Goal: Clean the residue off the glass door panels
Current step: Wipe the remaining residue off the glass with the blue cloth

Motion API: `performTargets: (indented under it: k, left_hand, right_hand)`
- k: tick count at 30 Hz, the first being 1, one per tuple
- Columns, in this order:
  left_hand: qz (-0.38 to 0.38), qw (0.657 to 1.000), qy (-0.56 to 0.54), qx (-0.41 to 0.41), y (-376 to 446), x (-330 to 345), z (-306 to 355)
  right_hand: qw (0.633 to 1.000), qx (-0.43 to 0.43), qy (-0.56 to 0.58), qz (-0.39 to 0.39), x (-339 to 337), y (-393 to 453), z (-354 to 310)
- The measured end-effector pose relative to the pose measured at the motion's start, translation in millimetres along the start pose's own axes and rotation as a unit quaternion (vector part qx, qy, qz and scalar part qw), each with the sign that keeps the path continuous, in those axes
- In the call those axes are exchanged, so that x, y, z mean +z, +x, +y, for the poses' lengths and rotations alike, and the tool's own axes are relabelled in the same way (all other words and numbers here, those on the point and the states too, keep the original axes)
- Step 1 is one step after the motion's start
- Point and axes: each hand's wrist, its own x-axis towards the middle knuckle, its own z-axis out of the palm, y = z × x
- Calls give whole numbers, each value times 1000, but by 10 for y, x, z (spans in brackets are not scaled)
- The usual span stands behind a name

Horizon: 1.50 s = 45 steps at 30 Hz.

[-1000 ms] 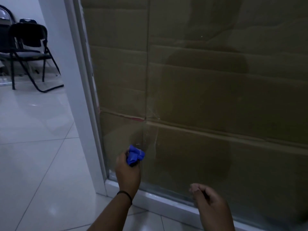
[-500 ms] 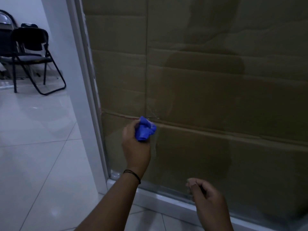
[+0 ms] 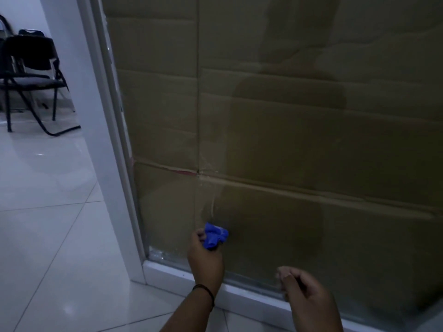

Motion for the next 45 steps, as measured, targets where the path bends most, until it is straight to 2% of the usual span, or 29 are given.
performTargets:
  k: [8,18,30,38,43,45]
  left_hand:
    - [42,998,-14,33,139,-19,309]
    - [66,991,-14,116,259,-48,973]
    - [81,985,-60,141,424,-104,1441]
    - [120,975,-158,95,763,-267,2218]
    - [121,952,-238,149,883,-636,2630]
    - [100,946,-256,170,793,-772,2660]
  right_hand:
    - [1000,-12,24,-8,23,-33,-78]
    - [998,-26,49,-7,-46,-91,-170]
    - [997,-30,76,-11,-66,-96,-264]
    - [996,-65,54,-16,-147,-162,-394]
    - [994,-82,70,-22,-195,-247,-553]
    - [993,-87,77,-29,-203,-289,-623]
